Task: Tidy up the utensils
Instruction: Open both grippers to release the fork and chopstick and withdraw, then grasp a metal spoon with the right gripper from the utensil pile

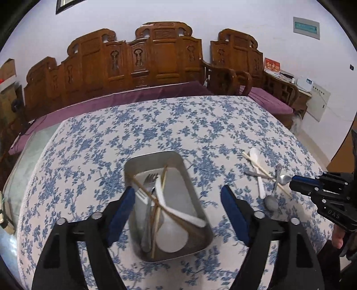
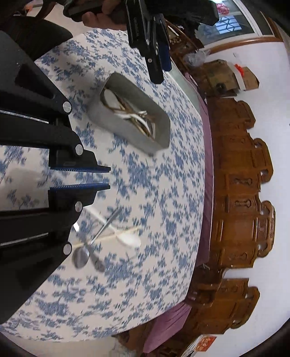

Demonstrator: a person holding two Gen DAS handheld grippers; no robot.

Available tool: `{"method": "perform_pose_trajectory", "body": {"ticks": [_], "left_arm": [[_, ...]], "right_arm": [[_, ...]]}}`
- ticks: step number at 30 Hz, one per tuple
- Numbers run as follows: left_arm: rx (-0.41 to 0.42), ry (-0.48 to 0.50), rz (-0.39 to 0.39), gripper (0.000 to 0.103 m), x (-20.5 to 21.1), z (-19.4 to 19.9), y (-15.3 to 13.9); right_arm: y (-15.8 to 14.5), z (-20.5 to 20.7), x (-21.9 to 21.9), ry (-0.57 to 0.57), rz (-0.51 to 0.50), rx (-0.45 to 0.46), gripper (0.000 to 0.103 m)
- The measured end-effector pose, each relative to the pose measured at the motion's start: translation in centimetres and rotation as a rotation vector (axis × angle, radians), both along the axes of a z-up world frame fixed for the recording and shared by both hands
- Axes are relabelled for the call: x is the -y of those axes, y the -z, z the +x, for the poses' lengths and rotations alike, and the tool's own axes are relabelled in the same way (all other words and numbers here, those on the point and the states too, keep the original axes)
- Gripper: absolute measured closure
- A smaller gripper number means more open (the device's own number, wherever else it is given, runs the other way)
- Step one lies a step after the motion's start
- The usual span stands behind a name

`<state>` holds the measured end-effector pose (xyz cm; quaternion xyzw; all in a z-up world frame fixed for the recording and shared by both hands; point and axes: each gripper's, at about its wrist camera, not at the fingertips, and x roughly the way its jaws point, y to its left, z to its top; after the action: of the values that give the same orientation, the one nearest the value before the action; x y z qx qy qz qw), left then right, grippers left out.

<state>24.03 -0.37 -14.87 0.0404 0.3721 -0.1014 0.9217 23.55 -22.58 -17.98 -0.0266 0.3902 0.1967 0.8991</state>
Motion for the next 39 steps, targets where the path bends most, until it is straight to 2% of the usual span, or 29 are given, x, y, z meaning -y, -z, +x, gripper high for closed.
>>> {"method": "perform_pose_trajectory", "body": {"ticks": [9,11,13,19,27,34,35,37,39], "left_arm": [[-0.011,0.034,-0.011,0.02,3.9,-0.3,-0.2],[-0.016,0.044,-0.006,0.02,4.8,-0.3,0.0],[-0.022,0.054,0.001,0.02,5.9,-0.2,0.3],[-0.041,0.086,0.032,0.02,8.8,-0.3,1.3],[-0.057,0.121,0.049,0.02,11.6,-0.3,2.3],[-0.066,0.144,0.048,0.02,12.6,-0.4,2.9],[-0.068,0.145,0.048,0.02,12.6,-0.4,2.9],[-0.072,0.149,0.051,0.02,12.9,-0.4,3.2],[-0.074,0.152,0.054,0.02,12.9,-0.6,3.2]], "right_arm": [[2.0,-0.3,6.1,0.078,-0.023,-0.031,0.092],[2.7,-0.3,7.1,0.092,-0.026,-0.042,0.088],[3.2,-0.3,7.8,0.101,-0.022,-0.047,0.076],[4.6,-0.2,10.0,0.137,0.011,-0.067,0.075],[5.6,0.4,11.5,0.165,0.037,-0.104,0.075],[6.5,1.6,10.8,0.166,0.063,-0.139,0.074],[6.7,2.0,10.5,0.168,0.061,-0.144,0.073],[7.2,3.0,10.1,0.175,0.075,-0.165,0.06],[7.7,4.0,9.7,0.185,0.084,-0.183,0.059]]}}
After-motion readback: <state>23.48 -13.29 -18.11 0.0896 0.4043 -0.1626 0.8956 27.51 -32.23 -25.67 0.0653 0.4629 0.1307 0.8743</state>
